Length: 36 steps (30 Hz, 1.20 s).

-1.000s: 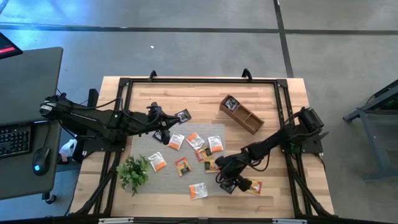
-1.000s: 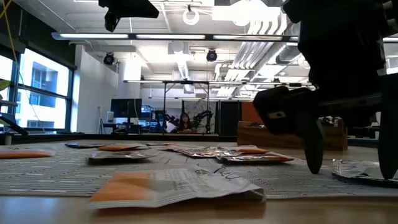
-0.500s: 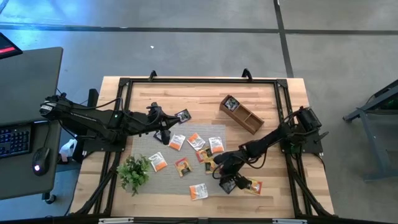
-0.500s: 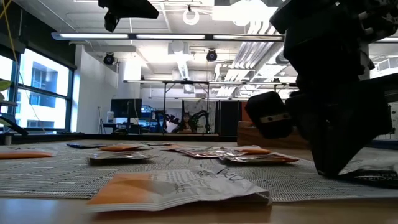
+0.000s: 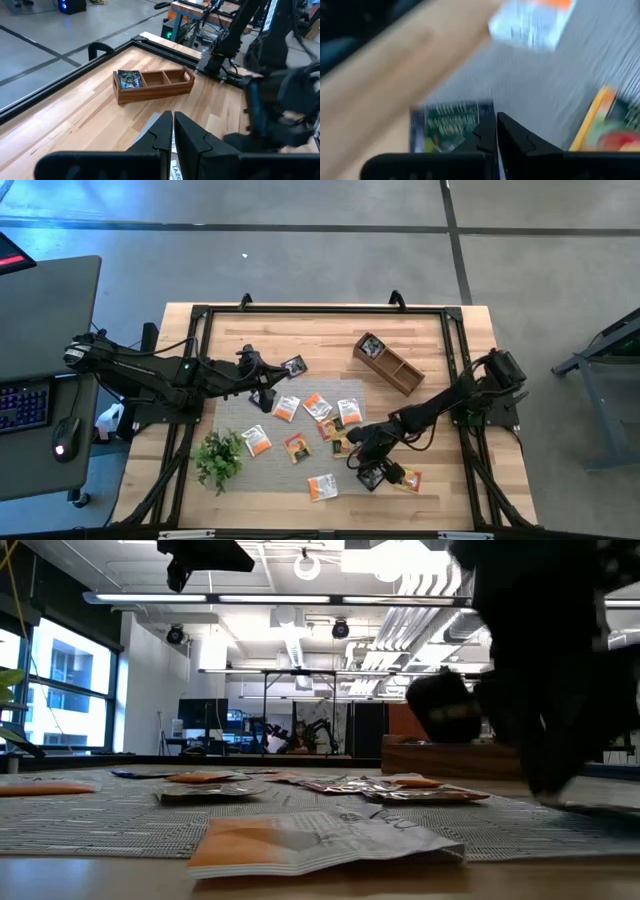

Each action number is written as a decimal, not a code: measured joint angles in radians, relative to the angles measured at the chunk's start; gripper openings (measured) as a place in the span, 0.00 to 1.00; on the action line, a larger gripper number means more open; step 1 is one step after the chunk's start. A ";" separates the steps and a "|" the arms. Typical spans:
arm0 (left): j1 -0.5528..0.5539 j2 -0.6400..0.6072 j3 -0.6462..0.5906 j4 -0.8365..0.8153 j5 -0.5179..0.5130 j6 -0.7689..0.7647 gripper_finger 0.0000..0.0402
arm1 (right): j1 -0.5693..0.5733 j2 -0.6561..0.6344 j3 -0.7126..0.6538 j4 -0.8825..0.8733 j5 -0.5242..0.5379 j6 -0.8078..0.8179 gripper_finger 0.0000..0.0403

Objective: Pick & Place Tea
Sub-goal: Put the black tea bag into the left section of the wooden organizer

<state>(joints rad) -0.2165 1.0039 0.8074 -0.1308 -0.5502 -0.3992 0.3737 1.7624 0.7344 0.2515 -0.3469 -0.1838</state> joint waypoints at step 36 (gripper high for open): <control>0.000 0.000 0.000 -0.002 0.020 -0.003 0.04 | 0.060 -0.053 0.005 -0.400 0.251 0.043 0.05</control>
<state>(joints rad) -0.2165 1.0039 0.8074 -0.1329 -0.5304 -0.4026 0.4335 1.7092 0.7395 -0.1486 -0.0955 -0.1412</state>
